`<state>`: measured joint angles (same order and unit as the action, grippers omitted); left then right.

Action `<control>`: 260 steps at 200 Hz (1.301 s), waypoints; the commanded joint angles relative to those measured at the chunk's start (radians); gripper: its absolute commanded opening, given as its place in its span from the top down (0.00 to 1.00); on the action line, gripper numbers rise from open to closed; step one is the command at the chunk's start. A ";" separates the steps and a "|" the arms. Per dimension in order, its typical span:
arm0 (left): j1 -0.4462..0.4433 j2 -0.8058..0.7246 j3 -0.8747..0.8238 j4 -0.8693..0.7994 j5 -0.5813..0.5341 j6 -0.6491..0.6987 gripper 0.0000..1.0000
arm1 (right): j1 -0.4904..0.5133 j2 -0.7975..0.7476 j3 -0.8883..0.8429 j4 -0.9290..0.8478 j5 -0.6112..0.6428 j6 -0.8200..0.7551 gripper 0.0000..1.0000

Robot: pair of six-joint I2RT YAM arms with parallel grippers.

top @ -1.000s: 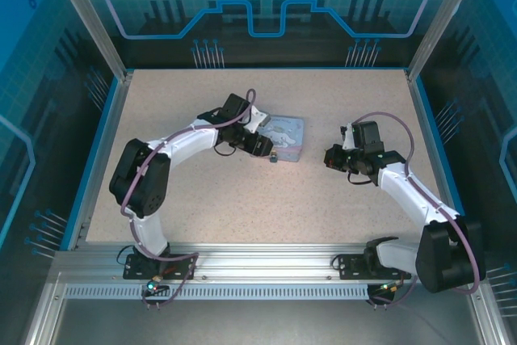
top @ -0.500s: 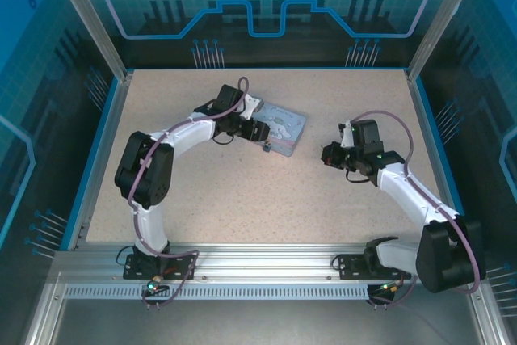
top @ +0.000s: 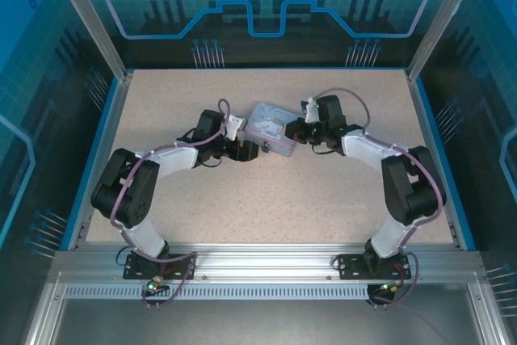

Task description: Unlock the padlock with the key

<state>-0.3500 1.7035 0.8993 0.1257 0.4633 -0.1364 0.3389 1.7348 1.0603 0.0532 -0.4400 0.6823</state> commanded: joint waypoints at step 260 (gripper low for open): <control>-0.075 0.302 -0.074 0.594 -0.016 -0.175 0.27 | 0.012 0.164 0.081 -0.135 0.084 -0.017 1.00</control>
<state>-0.4168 1.9621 0.8188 0.6910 0.4534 -0.3161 0.3462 1.8893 1.1713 0.0383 -0.4149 0.6804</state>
